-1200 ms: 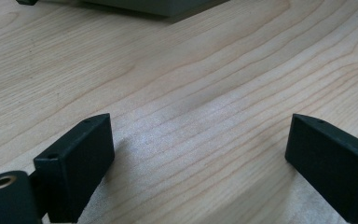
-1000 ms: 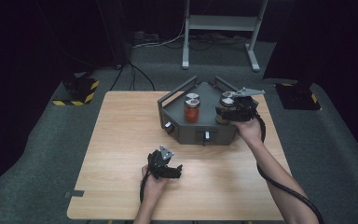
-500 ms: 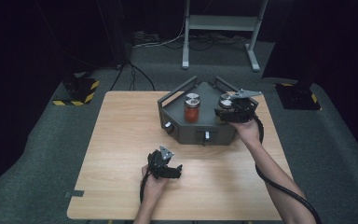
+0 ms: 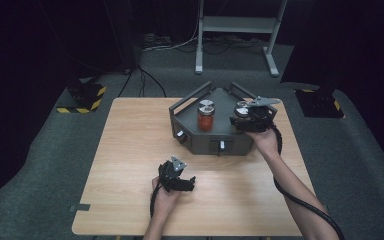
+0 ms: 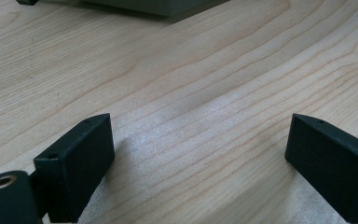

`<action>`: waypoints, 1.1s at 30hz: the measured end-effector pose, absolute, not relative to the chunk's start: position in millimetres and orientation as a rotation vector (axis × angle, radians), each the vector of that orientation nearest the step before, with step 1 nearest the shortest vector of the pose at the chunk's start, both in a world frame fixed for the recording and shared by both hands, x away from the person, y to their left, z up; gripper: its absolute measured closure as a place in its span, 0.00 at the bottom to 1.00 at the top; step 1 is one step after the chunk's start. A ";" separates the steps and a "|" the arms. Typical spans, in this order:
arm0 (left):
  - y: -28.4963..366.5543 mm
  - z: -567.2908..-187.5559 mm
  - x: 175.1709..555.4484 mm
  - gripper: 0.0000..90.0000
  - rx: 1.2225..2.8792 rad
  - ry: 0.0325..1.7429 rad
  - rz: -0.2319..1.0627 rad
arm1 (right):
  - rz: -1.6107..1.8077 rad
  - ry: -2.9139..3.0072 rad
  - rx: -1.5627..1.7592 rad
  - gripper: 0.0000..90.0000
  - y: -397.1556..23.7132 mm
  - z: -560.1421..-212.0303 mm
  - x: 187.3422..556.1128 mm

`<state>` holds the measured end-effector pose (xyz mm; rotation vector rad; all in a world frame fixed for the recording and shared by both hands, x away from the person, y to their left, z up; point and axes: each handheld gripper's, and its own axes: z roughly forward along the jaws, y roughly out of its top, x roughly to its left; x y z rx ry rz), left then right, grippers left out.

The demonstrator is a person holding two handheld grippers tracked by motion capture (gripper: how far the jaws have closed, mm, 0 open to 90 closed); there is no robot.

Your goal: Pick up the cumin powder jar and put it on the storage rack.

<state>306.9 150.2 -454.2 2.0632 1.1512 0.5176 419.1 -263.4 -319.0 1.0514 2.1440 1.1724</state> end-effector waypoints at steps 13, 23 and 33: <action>150.2 -454.2 306.9 0.09 2.063 1.151 0.517 | 1.265 2.116 1.072 0.14 -282.0 -321.8 415.8; 150.1 -454.2 306.9 0.09 2.063 1.152 0.517 | 1.300 2.108 1.073 0.14 -295.0 -326.9 409.4; 150.1 -454.0 306.9 0.09 2.064 1.152 0.518 | 1.313 2.106 1.071 0.14 -304.8 -329.9 402.5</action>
